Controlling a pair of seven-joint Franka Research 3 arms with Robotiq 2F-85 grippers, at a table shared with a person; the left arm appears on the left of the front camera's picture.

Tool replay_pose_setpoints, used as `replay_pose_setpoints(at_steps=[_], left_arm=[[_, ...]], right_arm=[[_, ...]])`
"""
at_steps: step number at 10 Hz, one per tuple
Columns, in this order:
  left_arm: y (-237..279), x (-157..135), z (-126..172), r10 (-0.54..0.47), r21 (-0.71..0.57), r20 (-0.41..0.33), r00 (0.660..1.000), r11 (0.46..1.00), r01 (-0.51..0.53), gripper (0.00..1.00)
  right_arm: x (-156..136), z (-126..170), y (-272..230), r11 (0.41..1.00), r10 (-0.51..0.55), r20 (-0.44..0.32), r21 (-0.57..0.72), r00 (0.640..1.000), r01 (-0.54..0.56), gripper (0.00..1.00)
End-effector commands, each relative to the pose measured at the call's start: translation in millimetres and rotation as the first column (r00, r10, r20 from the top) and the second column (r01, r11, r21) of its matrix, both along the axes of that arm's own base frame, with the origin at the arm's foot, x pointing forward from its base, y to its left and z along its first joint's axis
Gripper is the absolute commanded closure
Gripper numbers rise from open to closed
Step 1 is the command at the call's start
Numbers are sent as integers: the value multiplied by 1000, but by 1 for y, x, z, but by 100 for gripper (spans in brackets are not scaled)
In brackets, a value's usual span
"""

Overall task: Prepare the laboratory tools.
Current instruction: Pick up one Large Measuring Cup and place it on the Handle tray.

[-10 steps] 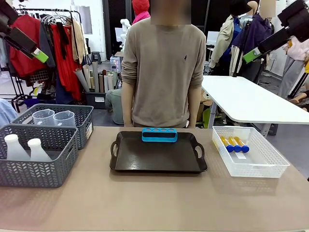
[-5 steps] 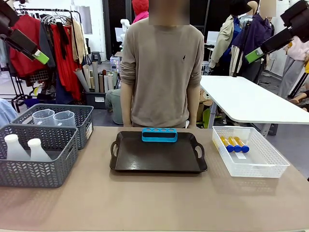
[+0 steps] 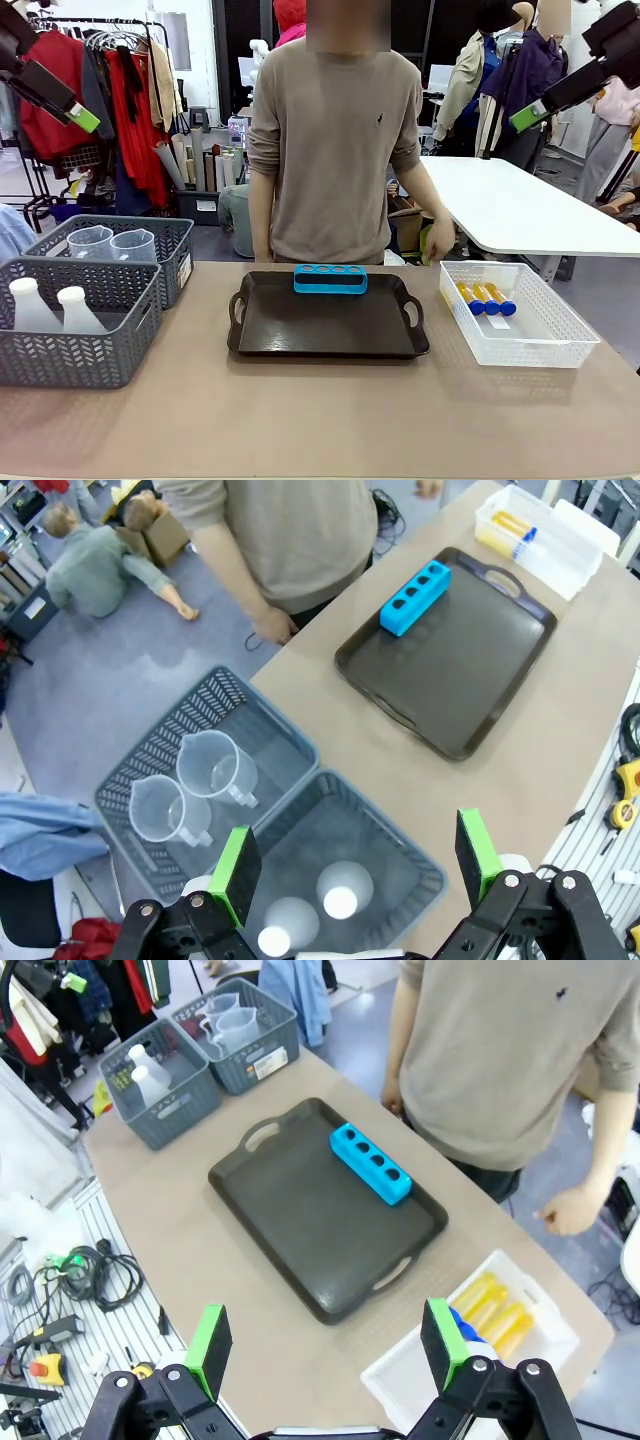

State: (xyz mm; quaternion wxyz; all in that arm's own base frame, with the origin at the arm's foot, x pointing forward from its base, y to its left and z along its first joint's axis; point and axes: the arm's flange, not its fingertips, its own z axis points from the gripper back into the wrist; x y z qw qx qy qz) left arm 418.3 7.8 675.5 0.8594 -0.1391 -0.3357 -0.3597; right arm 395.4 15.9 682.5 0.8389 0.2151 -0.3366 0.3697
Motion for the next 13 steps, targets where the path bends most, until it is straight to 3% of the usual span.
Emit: replay_pose_setpoints(at_steps=[1,13], left_arm=[[1,0,1,-4,-11,0,1000,1000,4,0],[1,0,1,-4,-11,0,1000,1000,4,0]], right_arm=[[0,1,1,1000,12,5,15,1000,-12,0],[0,1,1,1000,12,5,15,1000,-12,0]])
